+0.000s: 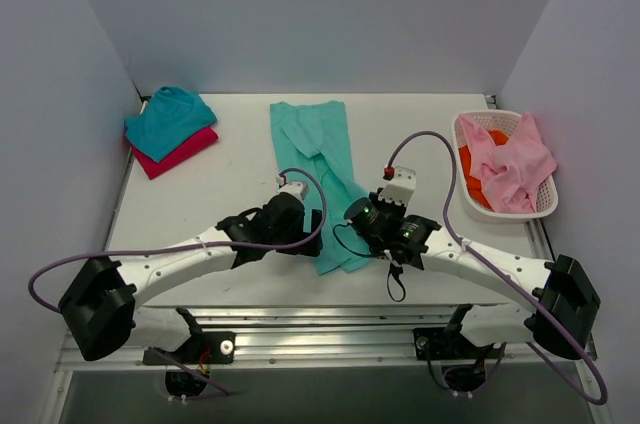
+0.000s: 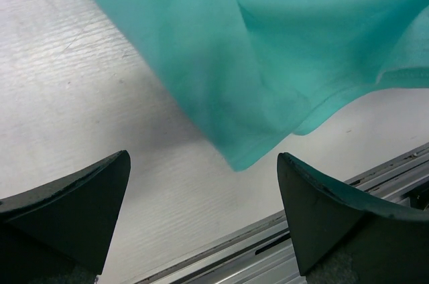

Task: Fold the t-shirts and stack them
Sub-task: Fold the tshirt

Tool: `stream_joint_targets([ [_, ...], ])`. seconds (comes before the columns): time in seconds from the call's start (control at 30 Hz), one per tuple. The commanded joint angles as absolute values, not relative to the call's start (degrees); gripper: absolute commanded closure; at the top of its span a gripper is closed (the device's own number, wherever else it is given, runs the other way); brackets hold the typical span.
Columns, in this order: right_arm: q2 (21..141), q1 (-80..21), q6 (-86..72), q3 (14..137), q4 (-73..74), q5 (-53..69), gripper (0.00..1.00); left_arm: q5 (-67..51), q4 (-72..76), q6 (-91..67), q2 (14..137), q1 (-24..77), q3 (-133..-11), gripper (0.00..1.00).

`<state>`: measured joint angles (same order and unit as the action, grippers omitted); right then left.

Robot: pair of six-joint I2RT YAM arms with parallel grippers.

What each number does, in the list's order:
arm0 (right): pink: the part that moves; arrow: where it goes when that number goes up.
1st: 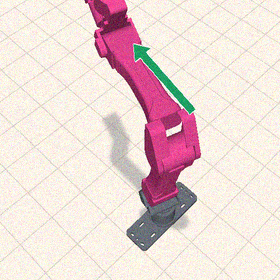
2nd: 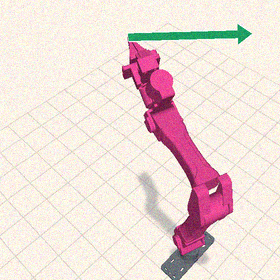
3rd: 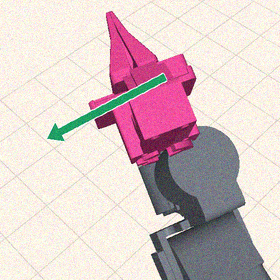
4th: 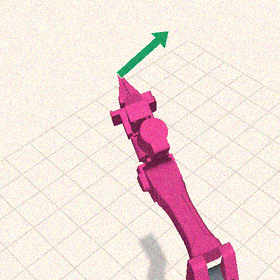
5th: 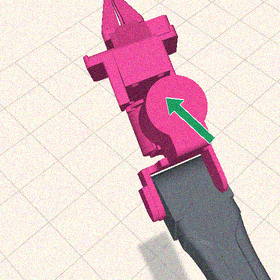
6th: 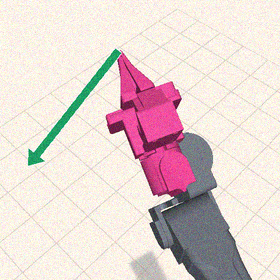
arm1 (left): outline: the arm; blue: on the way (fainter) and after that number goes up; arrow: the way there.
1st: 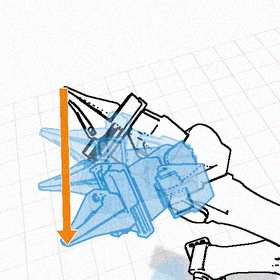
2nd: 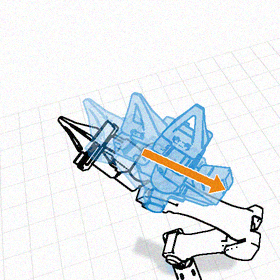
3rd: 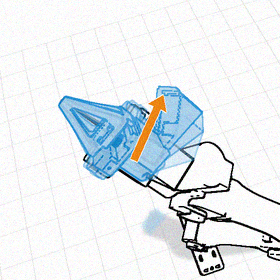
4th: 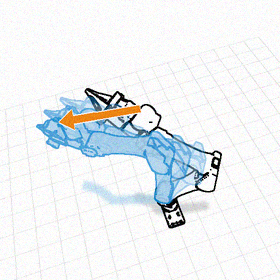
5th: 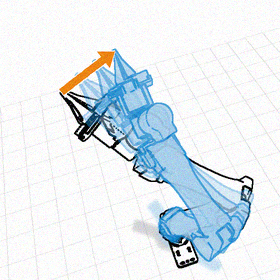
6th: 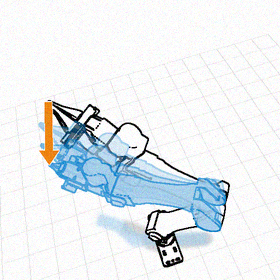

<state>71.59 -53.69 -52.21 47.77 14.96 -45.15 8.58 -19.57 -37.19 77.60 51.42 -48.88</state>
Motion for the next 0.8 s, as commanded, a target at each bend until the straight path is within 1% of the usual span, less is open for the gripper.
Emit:
stream_joint_targets([
  [0.0,70.8,-53.1,-51.4,46.5,15.5,-47.6,1.0,14.5,-23.9,-39.9,72.8,52.3,-47.7,0.0],
  [0.17,71.9,-52.8,-50.9,46.2,13.6,-46.6,1.0,13.0,-21.3,-40.9,73.7,52.4,-45.2,0.0],
  [0.2,72.1,-52.8,-50.8,46.2,13.4,-46.3,1.0,12.5,-20.3,-41.7,74.1,52.6,-44.8,0.01],
  [0.23,72.3,-52.7,-50.5,46.3,13.2,-46.2,1.0,11.9,-18.1,-42.0,74.5,53.3,-44.6,0.06],
  [0.5,74.1,-52.7,-49.9,46.9,12.4,-45.7,1.0,12.1,-12.0,-45.6,83.0,57.8,-46.4,0.08],
  [0.67,73.3,-52.3,-49.8,46.4,12.7,-45.9,1.0,11.8,-10.4,-45.7,86.2,58.4,-47.0,0.18],
  [0.7,73.2,-52.2,-49.7,46.3,12.7,-45.9,1.0,11.8,-10.2,-45.7,86.6,58.4,-47.1,0.21],
  [0.77,73.0,-51.9,-49.7,46.2,12.6,-45.8,1.0,11.9,-9.9,-45.7,87.4,58.4,-47.2,0.23],
])
